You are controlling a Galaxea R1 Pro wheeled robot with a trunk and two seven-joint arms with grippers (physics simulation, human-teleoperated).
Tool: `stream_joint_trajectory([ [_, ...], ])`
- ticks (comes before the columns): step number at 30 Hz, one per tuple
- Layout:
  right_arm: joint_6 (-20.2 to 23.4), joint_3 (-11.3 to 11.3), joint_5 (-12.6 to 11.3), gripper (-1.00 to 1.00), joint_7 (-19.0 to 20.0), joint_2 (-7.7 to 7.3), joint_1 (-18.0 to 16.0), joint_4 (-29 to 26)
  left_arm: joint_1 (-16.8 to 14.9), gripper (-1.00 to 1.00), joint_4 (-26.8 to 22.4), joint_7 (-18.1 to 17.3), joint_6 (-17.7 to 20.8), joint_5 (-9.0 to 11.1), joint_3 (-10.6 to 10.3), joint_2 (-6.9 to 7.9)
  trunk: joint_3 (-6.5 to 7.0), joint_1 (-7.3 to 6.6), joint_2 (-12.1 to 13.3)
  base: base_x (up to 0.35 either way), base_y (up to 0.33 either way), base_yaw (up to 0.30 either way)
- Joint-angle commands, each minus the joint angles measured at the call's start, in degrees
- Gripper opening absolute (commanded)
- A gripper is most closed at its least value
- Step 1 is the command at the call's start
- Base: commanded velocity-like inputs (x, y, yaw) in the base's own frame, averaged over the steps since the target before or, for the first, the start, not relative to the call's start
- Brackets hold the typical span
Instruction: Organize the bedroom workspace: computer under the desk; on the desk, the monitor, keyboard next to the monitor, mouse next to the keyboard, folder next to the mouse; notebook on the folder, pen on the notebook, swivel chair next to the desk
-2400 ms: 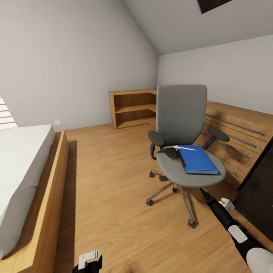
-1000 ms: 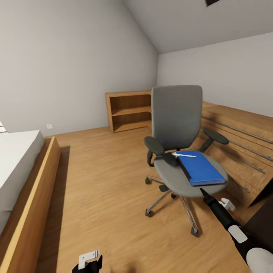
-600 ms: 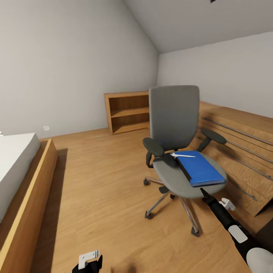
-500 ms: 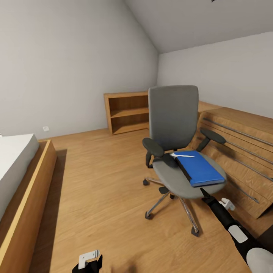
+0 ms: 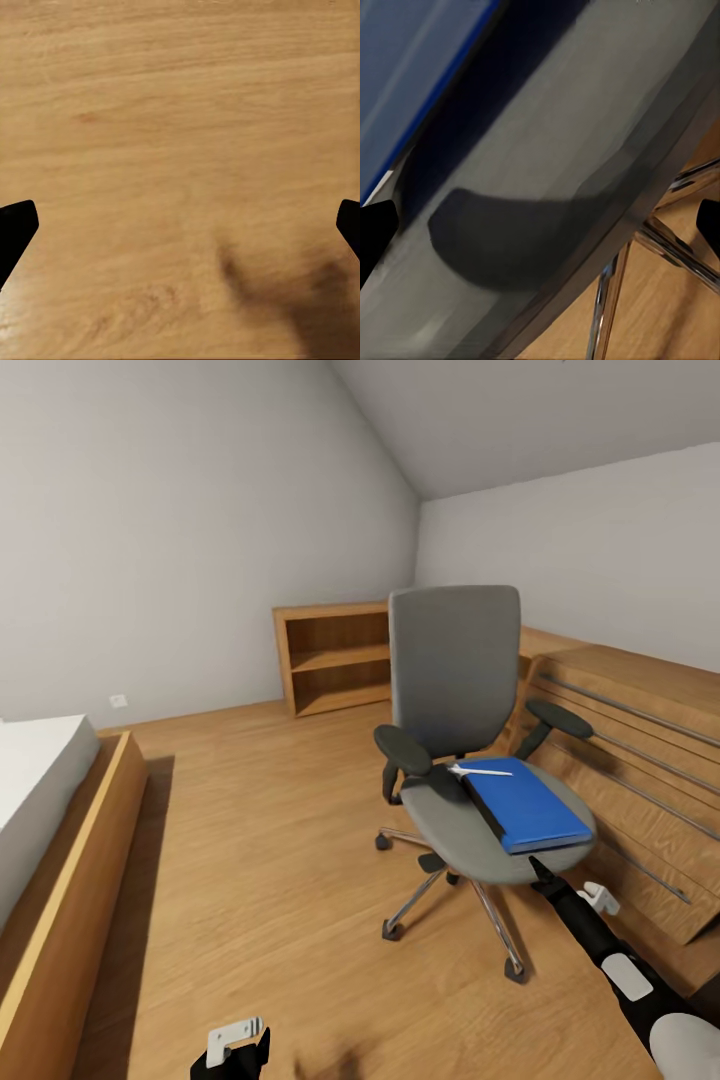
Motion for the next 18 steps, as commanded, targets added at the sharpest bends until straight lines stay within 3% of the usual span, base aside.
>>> stream_joint_trajectory([
  [1, -0.1, 0.4, -0.2, 1.0, 0.2, -0.01, 0.0, 0.2, 0.0, 1.0, 0.0, -0.1, -0.3, 0.3, 0.1, -0.04, -0.05, 0.01, 0.0, 0.216, 0.0, 0.0],
  [8, -0.1, 0.4, -0.2, 1.0, 0.2, -0.01, 0.0, 0.2, 0.0, 1.0, 0.1, -0.1, -1.7, 0.3, 0.1, -0.04, -0.05, 0.01, 0.0, 0.168, 0.0, 0.0],
  [18, -0.1, 0.4, -0.2, 1.0, 0.2, -0.01, 0.0, 0.3, 0.0, 1.0, 0.1, -0.1, -1.9, 0.3, 0.1, -0.04, -0.05, 0.01, 0.0, -0.03, -0.003, 0.0],
])
